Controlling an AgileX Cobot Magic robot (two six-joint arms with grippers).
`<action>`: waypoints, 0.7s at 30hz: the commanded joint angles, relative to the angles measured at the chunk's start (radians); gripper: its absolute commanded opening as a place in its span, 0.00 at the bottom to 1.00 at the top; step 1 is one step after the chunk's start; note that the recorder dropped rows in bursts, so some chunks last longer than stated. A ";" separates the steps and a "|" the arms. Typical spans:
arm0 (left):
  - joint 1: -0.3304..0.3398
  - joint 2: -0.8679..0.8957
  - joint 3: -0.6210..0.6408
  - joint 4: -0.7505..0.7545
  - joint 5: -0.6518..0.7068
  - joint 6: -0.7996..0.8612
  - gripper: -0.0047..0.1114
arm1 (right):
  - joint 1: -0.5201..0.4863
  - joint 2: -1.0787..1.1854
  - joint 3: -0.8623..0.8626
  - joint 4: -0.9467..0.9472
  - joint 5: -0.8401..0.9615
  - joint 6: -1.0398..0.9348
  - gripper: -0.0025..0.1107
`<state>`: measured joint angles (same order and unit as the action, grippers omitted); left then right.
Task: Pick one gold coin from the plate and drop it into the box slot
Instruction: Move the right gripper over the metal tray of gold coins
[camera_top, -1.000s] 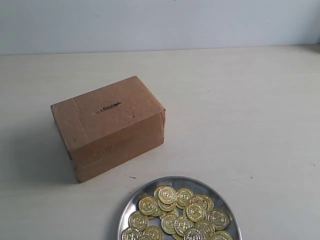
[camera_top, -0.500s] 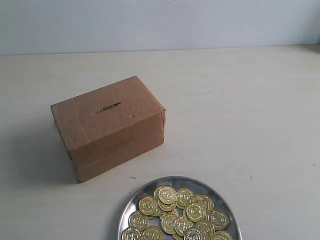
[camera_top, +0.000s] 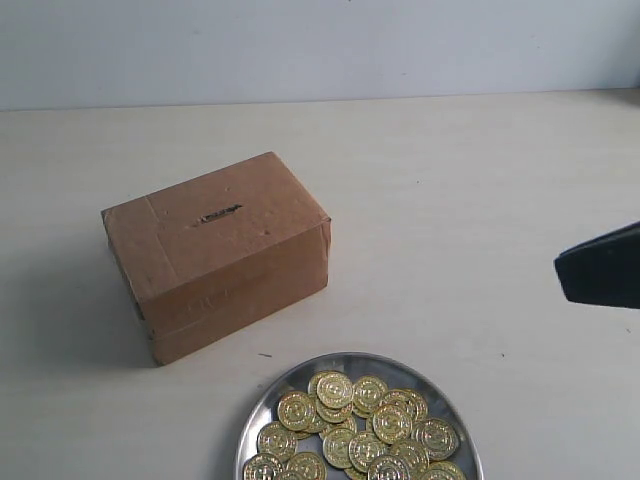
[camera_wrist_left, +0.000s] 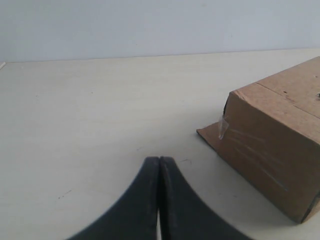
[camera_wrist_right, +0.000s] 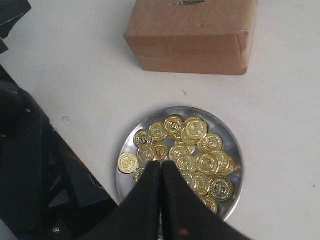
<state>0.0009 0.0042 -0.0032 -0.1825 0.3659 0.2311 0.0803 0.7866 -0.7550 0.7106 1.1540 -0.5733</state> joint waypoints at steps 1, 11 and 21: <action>0.000 -0.004 0.003 -0.012 -0.010 0.001 0.04 | 0.000 0.087 -0.008 0.015 -0.073 -0.037 0.02; 0.000 -0.004 0.003 -0.012 -0.010 0.001 0.04 | 0.206 0.256 -0.008 -0.128 -0.228 0.024 0.02; 0.000 -0.004 0.003 -0.012 -0.010 0.001 0.04 | 0.439 0.397 -0.008 -0.399 -0.396 0.245 0.02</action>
<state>0.0009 0.0042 -0.0032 -0.1825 0.3659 0.2311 0.4810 1.1498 -0.7550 0.3628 0.8031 -0.3666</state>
